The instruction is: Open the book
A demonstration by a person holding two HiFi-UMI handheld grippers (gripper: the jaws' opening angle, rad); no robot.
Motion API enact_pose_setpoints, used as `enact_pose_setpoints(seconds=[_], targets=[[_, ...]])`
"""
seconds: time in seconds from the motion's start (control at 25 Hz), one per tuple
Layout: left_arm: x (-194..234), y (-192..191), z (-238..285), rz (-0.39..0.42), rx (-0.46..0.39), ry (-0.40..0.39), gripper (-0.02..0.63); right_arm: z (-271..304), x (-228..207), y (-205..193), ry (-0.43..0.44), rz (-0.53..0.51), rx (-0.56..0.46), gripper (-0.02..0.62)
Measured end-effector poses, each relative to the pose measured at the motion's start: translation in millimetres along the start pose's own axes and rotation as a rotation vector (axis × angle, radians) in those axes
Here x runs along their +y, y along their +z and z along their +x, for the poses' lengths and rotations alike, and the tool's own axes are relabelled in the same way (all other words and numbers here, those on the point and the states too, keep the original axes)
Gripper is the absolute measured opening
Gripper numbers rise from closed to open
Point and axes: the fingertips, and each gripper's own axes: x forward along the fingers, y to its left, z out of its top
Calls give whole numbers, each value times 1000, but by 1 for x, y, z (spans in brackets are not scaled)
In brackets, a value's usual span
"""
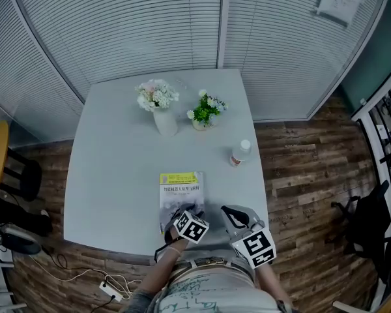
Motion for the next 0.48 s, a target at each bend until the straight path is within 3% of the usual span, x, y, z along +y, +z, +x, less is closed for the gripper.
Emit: enact_pose_setpoints(seconds=[0.16, 0.48], targets=[[6, 3, -11, -115, -41, -58, 124, -1, -2, -1, -20, 33, -6, 2], [13, 1, -19, -176, -83, -87, 91, 2, 5, 2, -30, 26, -14, 2]])
